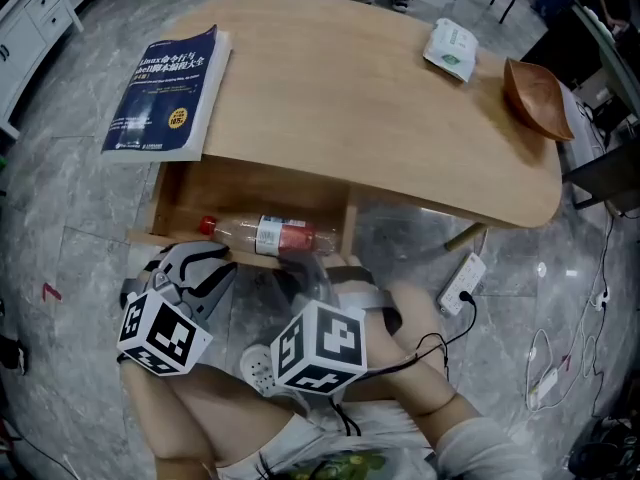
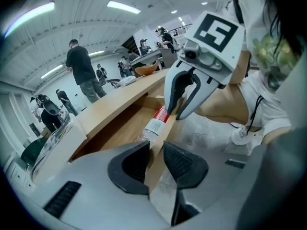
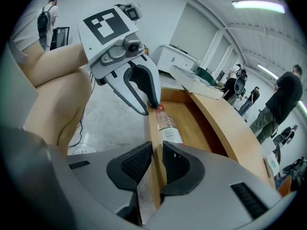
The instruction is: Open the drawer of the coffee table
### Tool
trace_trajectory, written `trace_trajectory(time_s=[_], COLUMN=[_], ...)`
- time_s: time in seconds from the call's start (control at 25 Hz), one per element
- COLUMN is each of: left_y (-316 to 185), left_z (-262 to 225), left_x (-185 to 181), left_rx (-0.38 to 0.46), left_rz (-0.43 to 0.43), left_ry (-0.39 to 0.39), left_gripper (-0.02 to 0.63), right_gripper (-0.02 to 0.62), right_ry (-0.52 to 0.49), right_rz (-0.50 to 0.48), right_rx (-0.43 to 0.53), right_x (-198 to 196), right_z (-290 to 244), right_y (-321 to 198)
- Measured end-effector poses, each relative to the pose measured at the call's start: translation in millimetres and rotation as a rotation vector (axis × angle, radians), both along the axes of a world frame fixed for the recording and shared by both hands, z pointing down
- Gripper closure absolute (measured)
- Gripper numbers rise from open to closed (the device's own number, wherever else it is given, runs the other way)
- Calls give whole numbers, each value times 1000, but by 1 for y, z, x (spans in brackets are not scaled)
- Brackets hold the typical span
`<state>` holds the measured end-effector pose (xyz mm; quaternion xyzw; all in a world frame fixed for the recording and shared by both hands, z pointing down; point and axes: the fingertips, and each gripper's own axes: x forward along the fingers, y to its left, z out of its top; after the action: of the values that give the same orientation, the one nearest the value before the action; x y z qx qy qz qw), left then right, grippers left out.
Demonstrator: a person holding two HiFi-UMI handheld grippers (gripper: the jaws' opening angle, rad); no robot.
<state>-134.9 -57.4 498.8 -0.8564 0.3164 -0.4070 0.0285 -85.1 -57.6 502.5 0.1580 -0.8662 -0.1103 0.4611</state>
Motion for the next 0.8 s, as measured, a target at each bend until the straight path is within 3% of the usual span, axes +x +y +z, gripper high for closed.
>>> trace_trajectory(time_s=[0.24, 0.28, 0.32, 0.4, 0.48, 0.6, 0.68, 0.8], left_y=[1, 5, 12, 29, 39, 37, 27, 10], left_z=[-2, -3, -3, 4, 17, 15, 4, -9], left_x=[0, 2, 7, 20, 30, 34, 27, 13], left_rx=[5, -9, -43, -126, -147, -127, -79, 13], left_rz=[3, 16, 42, 105, 153, 161, 107, 17], left_ry=[1, 23, 54, 91, 34, 35, 61, 31], left_gripper=[515, 524, 579, 597, 597, 597, 597, 597], right_gripper=[520, 519, 518, 520, 518, 518, 518, 518], right_ry=[-1, 4, 7, 8, 7, 12, 15, 20], right_rz=[18, 19, 21, 23, 26, 32, 31, 22], right_rx=[3, 12, 17, 21, 25, 23, 14, 6], right_x=[1, 0, 0, 0, 0, 1, 2, 1], right_z=[0, 0, 0, -1, -1, 1, 1, 1], right_y=[0, 0, 0, 0, 0, -2, -1, 0])
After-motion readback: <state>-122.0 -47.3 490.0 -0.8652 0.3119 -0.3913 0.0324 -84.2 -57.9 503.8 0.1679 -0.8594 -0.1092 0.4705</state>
